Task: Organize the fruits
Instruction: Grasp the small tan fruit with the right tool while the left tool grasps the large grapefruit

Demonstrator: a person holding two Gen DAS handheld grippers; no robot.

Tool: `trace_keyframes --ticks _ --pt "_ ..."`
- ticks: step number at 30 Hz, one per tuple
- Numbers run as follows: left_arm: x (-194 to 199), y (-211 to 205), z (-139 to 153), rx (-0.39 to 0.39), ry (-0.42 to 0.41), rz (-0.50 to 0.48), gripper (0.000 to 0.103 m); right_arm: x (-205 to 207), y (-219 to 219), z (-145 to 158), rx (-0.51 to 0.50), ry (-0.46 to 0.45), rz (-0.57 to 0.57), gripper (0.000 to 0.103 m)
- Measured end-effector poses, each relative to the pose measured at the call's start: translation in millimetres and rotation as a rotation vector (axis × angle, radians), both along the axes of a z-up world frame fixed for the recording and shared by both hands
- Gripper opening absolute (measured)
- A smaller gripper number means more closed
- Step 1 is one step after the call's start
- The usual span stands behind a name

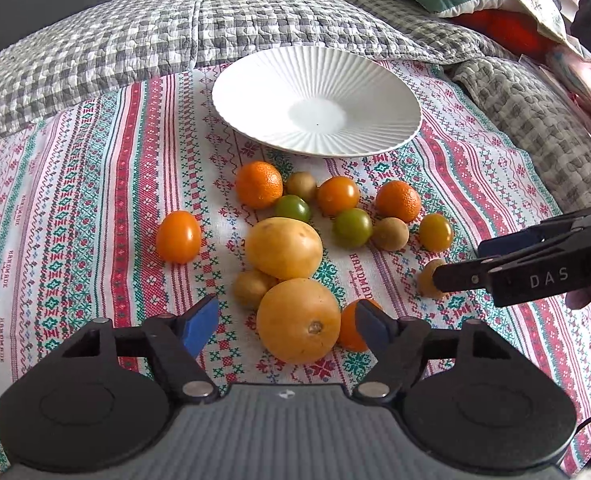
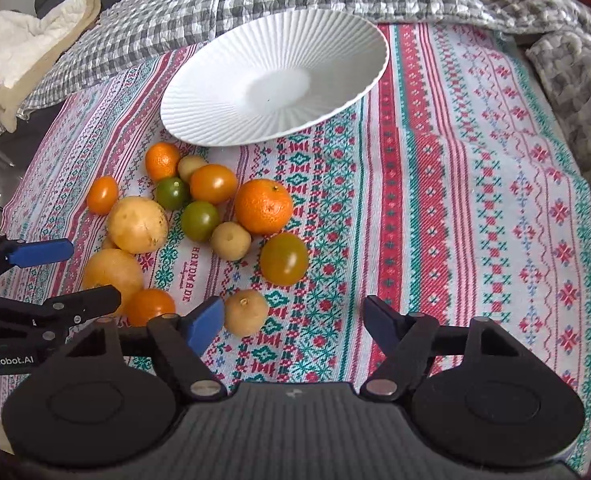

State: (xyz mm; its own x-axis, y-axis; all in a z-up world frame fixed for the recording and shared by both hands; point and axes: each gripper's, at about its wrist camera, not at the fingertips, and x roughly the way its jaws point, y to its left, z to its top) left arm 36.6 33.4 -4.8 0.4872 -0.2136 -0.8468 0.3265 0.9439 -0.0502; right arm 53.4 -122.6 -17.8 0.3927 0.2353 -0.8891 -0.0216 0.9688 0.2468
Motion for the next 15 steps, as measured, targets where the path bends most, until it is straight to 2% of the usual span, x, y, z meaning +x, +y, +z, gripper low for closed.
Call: trace_keyframes --ticks 4,9,15 --pt "-0.1 -2.6 -4.5 -0.025 0.011 -0.017 0.067 -2.0 6.2 -0.5 0.018 -0.005 0.011 0.066" --pt "1.0 -4.6 -6.9 -0.041 0.000 -0.026 0.064 -0.4 19.1 -2.2 0.028 -0.014 0.039 0.049" --pt "2.5 -0.1 -8.7 -0.074 0.028 -0.013 0.064 -0.2 33.5 -3.8 0.017 -0.033 0.084 0.034"
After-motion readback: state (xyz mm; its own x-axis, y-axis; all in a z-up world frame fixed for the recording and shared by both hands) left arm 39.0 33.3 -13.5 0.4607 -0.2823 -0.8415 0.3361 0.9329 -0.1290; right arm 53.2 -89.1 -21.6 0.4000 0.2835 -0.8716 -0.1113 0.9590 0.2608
